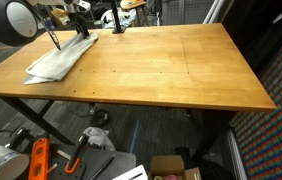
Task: Fold the towel in half
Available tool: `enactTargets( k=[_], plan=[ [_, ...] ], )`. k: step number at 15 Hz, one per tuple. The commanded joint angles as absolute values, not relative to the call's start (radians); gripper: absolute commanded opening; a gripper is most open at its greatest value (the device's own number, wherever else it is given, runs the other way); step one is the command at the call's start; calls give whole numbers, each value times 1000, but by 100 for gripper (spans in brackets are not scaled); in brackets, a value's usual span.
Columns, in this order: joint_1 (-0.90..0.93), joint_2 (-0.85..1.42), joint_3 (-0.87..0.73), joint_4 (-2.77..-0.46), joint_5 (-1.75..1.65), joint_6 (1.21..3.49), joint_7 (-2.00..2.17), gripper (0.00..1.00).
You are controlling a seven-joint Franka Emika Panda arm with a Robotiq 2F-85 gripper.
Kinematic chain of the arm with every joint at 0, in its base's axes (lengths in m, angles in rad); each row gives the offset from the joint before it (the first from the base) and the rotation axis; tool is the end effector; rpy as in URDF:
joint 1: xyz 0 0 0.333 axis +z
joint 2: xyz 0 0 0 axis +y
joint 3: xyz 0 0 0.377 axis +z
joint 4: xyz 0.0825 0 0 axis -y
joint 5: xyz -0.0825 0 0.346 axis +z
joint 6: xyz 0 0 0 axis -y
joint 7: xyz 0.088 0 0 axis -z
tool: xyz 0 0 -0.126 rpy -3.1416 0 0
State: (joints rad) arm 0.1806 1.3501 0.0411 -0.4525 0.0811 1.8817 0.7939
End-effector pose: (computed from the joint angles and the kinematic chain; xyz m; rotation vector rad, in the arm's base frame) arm 0.8221 0.1701 0.2180 -2.8536 0.9261 -0.0205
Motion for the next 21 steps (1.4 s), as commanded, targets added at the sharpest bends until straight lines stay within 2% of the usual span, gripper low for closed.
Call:
enactTargets(
  k=[1, 6, 14, 21],
  plan=[
    [166, 1312, 41, -471, 67, 1807, 620, 100],
    [166, 1299, 52, -459, 79, 1741, 386, 100],
    [145, 1271, 138, -453, 196, 1866, 402, 100],
    [136, 1212, 126, -475, 163, 1743, 243, 100]
  ],
)
